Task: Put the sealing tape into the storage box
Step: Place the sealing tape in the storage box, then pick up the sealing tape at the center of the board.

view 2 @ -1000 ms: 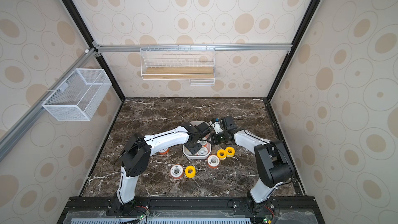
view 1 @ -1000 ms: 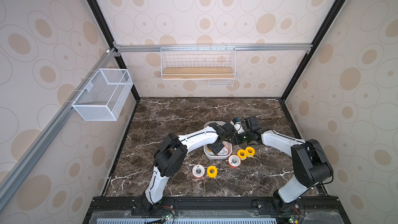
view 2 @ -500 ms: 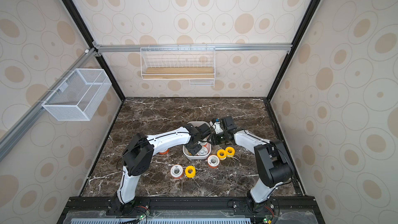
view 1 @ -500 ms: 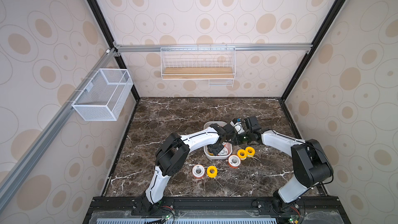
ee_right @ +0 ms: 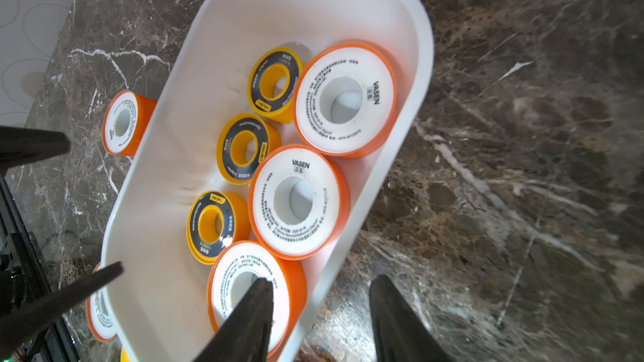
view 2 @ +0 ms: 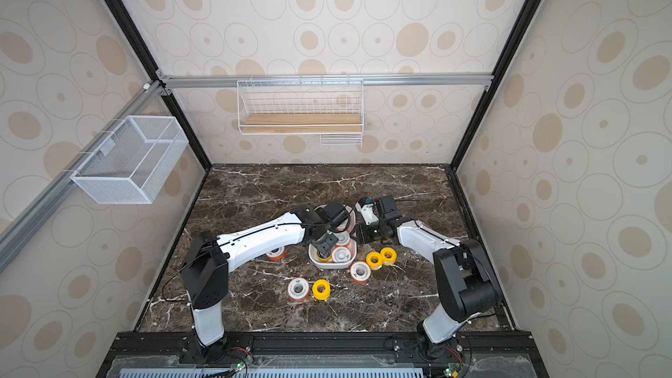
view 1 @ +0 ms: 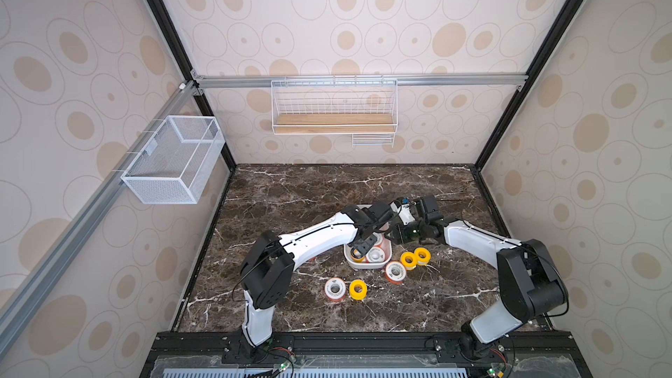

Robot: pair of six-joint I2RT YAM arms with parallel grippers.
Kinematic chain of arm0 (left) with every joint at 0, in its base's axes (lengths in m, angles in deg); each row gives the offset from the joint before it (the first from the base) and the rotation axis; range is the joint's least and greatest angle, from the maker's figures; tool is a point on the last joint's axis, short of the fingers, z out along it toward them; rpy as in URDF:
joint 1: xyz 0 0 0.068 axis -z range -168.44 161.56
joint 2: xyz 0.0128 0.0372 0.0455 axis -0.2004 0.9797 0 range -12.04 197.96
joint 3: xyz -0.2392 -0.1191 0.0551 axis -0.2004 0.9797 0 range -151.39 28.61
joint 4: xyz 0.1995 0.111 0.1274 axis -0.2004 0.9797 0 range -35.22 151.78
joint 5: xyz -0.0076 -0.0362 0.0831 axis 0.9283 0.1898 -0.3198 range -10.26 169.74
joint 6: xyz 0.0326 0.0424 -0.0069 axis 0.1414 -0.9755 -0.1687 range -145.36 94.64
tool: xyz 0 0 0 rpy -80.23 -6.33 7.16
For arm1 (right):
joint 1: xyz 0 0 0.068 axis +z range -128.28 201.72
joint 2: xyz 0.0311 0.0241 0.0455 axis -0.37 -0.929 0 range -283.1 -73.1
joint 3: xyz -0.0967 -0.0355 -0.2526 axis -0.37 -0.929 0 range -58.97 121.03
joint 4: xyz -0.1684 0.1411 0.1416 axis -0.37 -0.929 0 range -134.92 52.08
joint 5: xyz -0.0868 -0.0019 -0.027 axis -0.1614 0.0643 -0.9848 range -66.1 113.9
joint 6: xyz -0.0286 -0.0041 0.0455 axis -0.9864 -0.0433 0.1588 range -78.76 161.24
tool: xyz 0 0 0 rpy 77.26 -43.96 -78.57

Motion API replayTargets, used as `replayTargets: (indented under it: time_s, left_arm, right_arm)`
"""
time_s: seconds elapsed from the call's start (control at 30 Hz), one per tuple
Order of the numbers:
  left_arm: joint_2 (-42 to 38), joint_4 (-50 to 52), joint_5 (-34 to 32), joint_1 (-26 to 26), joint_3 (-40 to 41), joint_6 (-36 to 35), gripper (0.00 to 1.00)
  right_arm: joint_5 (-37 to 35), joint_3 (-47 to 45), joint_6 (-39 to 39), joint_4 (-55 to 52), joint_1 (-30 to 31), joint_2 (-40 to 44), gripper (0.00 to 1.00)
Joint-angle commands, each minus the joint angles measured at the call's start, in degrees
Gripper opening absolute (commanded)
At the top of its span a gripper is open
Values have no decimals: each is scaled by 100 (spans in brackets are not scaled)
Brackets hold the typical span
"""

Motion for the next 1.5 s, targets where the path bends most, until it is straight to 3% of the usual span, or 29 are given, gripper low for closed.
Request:
replayTargets:
  time_s: [0.0, 0.23, 0.43, 0.7, 1.07, 1.47]
  left_arm:
    - [-534, -274, -19, -139, 324, 332, 72]
    - [-1977, -805, 471, -924, 1590, 747, 72]
    - [-2900, -997, 882, -1674, 2392, 1078, 72]
    - [-3850, -1101, 1121, -2586, 3084, 1454, 76]
    - [-4062, -1125, 979, -2701, 3255, 1459, 76]
    - [-3949, -1223, 1068, -2699, 3316, 1428, 76]
  right_arm:
    - [-259, -102, -97, -59, -23, 249, 52]
    - [-841, 93, -346, -676, -22, 441, 53]
    - [-920, 53, -459, -1348, -10, 953, 53]
    - [-1043, -603, -176, -1889, 225, 1871, 54]
    - [-1655, -1621, 355, -1673, 1486, 2827, 60]
    - [-2693, -1327, 348, -1491, 2449, 1658, 65]
